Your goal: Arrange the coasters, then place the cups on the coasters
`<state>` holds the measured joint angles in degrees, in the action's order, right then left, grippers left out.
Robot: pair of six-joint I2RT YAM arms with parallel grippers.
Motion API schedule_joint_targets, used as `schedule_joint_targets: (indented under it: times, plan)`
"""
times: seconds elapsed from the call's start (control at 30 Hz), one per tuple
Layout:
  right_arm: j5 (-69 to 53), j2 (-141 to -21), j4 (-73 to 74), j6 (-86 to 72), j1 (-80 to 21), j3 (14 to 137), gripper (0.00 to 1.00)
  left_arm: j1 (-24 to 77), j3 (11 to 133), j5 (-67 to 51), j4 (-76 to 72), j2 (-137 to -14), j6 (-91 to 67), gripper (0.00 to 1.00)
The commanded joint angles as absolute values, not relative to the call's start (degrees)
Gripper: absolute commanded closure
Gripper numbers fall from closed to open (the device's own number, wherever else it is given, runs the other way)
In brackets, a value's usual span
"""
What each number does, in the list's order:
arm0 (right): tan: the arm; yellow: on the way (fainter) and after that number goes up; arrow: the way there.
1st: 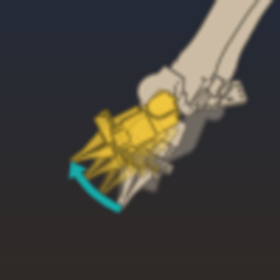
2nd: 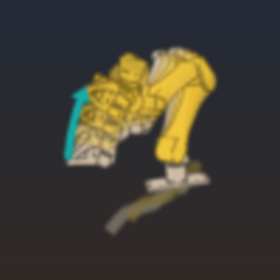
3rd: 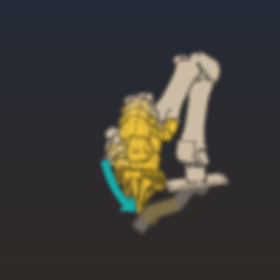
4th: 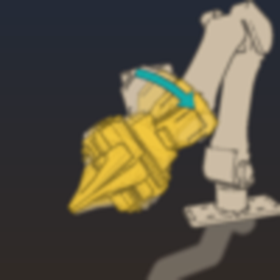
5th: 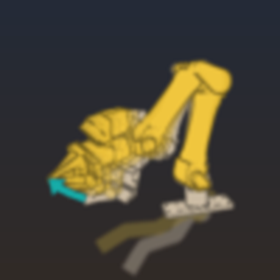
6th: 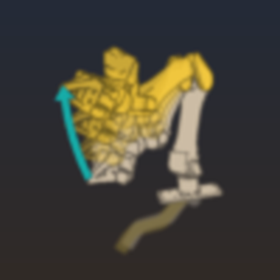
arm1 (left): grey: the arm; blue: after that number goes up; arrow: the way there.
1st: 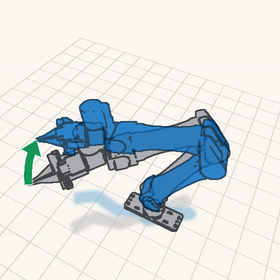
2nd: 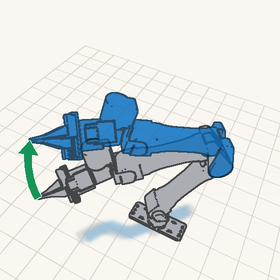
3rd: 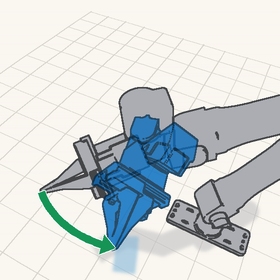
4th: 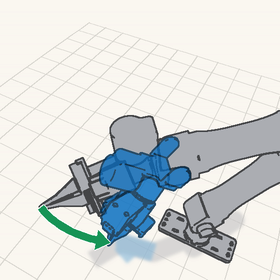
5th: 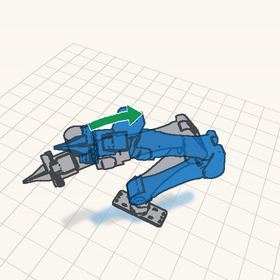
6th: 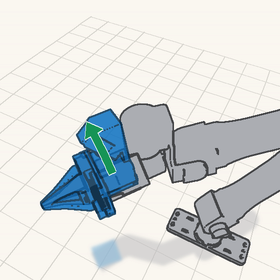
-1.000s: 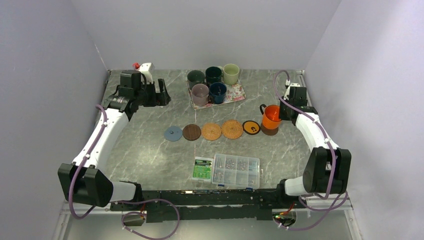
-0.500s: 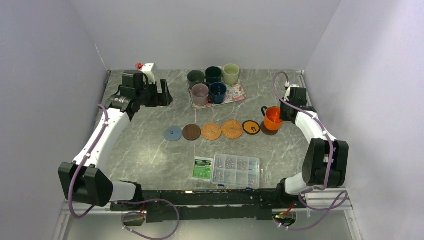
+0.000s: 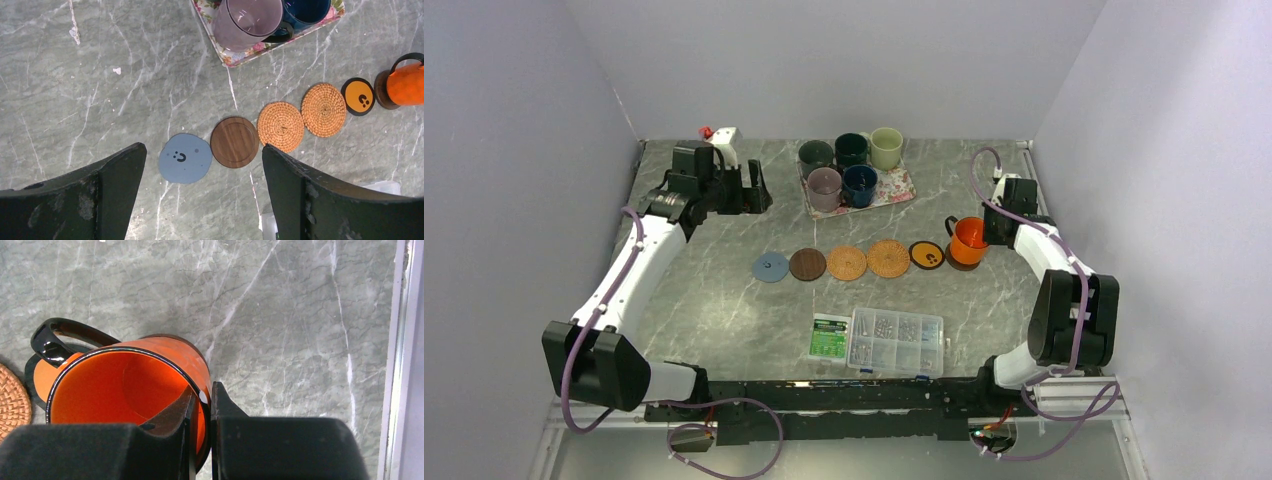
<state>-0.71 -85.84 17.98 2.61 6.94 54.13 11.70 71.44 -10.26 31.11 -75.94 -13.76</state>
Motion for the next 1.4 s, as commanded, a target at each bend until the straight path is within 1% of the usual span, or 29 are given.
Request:
schedule_joint_targets:
  times: [0.0, 1.1, 1.23, 1.37]
  plan:
    - [-2.7, -85.74, 13.56, 2.88, 7.21, 55.32, 1.0, 11.95, 71.89, -9.9, 30.32, -76.2, -12.83, 0.07]
    - [-1.65, -88.31, 15.57, 2.9, 7.21, 56.94, 1.0, 12.73, 72.15, -11.4, 30.5, -76.72, -12.39, 0.07]
    - [-1.9, -88.37, 15.6, 2.74, 7.21, 56.87, 0.96, 12.83, 72.19, -11.8, 30.49, -76.79, -12.21, 0.07]
    - [-1.93, -88.81, 16.1, 2.57, 7.21, 57.37, 0.85, 12.92, 72.36, -11.99, 30.67, -76.99, -12.13, 0.07]
